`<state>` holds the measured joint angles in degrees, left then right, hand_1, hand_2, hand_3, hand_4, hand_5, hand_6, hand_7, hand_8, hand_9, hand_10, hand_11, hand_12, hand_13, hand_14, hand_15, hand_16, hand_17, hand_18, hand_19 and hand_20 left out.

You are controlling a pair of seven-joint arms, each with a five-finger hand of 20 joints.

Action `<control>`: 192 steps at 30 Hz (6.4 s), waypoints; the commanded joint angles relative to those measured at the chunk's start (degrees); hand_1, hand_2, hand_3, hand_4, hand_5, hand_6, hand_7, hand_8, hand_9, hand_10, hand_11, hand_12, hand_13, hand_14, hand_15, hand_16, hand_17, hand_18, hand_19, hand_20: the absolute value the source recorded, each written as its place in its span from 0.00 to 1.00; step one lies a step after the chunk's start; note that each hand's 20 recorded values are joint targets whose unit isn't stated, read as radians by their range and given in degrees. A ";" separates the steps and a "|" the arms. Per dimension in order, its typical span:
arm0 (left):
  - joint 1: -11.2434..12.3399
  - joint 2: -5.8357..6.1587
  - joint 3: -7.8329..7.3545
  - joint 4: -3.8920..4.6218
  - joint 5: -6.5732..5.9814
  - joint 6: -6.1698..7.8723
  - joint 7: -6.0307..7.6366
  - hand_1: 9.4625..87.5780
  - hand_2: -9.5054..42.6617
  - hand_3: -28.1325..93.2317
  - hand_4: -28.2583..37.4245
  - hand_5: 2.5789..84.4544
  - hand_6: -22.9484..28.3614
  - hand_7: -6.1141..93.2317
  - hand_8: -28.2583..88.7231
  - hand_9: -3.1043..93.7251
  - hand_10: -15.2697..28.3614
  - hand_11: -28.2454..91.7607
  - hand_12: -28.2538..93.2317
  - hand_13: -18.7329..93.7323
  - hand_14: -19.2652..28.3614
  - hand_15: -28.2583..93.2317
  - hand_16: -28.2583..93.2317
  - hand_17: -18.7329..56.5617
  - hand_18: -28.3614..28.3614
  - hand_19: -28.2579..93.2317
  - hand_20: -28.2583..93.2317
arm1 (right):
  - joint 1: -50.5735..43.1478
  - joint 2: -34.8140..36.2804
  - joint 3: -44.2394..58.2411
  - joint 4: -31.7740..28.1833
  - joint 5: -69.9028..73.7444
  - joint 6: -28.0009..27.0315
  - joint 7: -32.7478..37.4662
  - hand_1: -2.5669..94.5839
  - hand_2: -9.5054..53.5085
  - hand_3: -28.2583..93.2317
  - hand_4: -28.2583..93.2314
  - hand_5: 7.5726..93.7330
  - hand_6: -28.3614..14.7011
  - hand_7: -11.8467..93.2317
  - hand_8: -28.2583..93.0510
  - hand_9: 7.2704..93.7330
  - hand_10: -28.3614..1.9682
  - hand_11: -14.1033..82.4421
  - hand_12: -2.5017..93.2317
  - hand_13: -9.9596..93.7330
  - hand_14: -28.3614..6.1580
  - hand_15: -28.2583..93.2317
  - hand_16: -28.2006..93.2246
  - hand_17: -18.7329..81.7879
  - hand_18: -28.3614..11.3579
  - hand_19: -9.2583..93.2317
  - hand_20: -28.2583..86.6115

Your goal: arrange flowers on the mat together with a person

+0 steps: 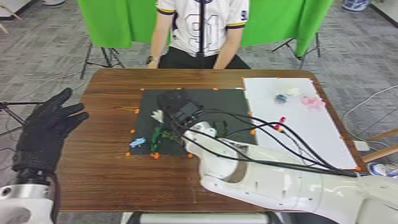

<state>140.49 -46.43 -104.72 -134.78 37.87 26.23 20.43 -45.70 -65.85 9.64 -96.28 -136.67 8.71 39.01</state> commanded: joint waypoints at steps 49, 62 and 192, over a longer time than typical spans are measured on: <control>2.91 -0.71 -0.51 -0.33 0.30 -0.48 -0.24 0.19 0.27 0.90 0.01 0.37 0.59 0.23 0.14 0.35 0.79 0.53 0.31 0.36 0.94 0.75 0.13 0.13 0.88 0.67 0.33 | -7.67 4.79 14.07 -10.48 3.19 -14.53 -0.19 0.46 0.00 0.81 0.01 0.65 0.66 0.25 0.14 0.76 0.51 0.42 0.22 0.78 0.55 0.72 0.37 0.51 0.18 0.91 0.27; 7.37 -3.14 -2.16 0.70 0.92 -0.33 1.58 0.13 0.29 0.89 0.00 0.37 0.58 0.23 0.14 0.34 0.78 0.51 0.31 0.35 0.94 0.74 0.13 0.12 0.88 0.65 0.33 | -40.04 11.07 49.29 -22.68 32.37 5.24 -12.58 0.25 0.25 0.79 0.05 0.53 0.59 0.23 0.15 0.60 0.31 0.38 0.19 0.63 0.31 0.75 0.33 0.38 0.13 0.79 0.29; 5.16 -1.54 1.23 0.61 3.00 0.26 1.35 0.11 0.31 0.88 0.00 0.36 0.57 0.23 0.14 0.36 0.79 0.52 0.32 0.36 0.94 0.75 0.13 0.12 0.87 0.65 0.35 | -42.20 21.84 66.79 -7.97 22.34 3.75 -3.88 0.27 0.17 0.86 0.04 0.39 0.65 0.25 0.14 0.40 0.35 0.30 0.19 0.53 0.30 0.75 0.30 0.34 0.15 0.71 0.43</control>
<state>144.72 -48.09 -103.83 -133.98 41.28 25.76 21.33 -95.26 -46.53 80.70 -108.43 -105.54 17.49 28.56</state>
